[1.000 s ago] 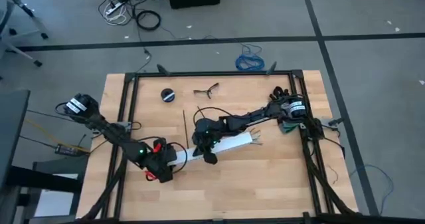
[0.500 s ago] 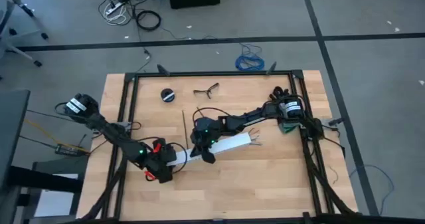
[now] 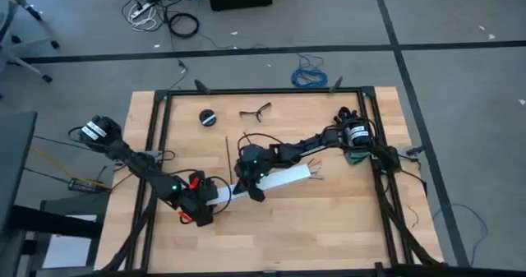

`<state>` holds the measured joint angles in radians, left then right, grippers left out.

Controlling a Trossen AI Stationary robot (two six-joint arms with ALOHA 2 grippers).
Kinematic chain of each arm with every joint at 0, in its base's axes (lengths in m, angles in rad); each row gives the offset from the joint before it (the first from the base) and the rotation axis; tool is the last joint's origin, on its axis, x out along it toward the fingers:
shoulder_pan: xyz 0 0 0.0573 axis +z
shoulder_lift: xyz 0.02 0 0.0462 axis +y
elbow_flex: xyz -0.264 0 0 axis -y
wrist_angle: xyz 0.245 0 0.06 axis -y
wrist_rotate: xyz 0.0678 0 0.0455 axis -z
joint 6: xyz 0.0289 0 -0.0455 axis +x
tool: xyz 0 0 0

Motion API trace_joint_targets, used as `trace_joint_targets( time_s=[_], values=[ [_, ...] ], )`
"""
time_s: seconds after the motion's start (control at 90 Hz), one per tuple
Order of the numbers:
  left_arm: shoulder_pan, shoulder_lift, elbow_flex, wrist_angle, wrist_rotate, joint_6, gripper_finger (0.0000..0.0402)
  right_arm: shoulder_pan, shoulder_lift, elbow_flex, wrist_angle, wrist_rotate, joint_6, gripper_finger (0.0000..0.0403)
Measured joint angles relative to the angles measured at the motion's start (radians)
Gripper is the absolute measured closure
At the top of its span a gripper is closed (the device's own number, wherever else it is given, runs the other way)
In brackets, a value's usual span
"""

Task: Ziptie cables
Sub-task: Close the white cable duct

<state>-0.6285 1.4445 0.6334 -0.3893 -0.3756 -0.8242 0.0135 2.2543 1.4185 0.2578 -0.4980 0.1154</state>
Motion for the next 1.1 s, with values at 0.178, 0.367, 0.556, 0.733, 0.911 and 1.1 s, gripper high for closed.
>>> trace_joint_targets(
  time_s=[0.178,0.367,0.556,0.733,0.911,1.1],
  values=[
    [0.0,0.0,0.0,0.003,0.002,-0.004,0.0167,-0.002,0.002,-0.001,0.033,-0.011,-0.001,0.0402],
    [0.002,0.002,0.0,0.016,0.004,-0.019,0.0167,-0.008,-0.065,-0.005,-0.021,-0.011,-0.018,0.0402],
    [0.0,0.002,0.0,0.012,0.007,-0.014,0.0167,-0.009,-0.093,-0.004,-0.113,0.03,-0.038,0.0402],
    [0.0,0.002,0.0,0.009,0.007,-0.01,0.0167,-0.008,-0.095,-0.002,-0.19,0.04,-0.042,0.0402],
    [0.0,0.002,0.0,0.007,0.007,0.002,0.0167,-0.008,-0.121,-0.001,-0.231,0.042,-0.055,0.0402],
    [0.0,0.001,0.0,0.004,0.008,0.003,0.0167,-0.008,-0.173,-0.002,-0.351,0.069,-0.083,0.0403]
  ],
)
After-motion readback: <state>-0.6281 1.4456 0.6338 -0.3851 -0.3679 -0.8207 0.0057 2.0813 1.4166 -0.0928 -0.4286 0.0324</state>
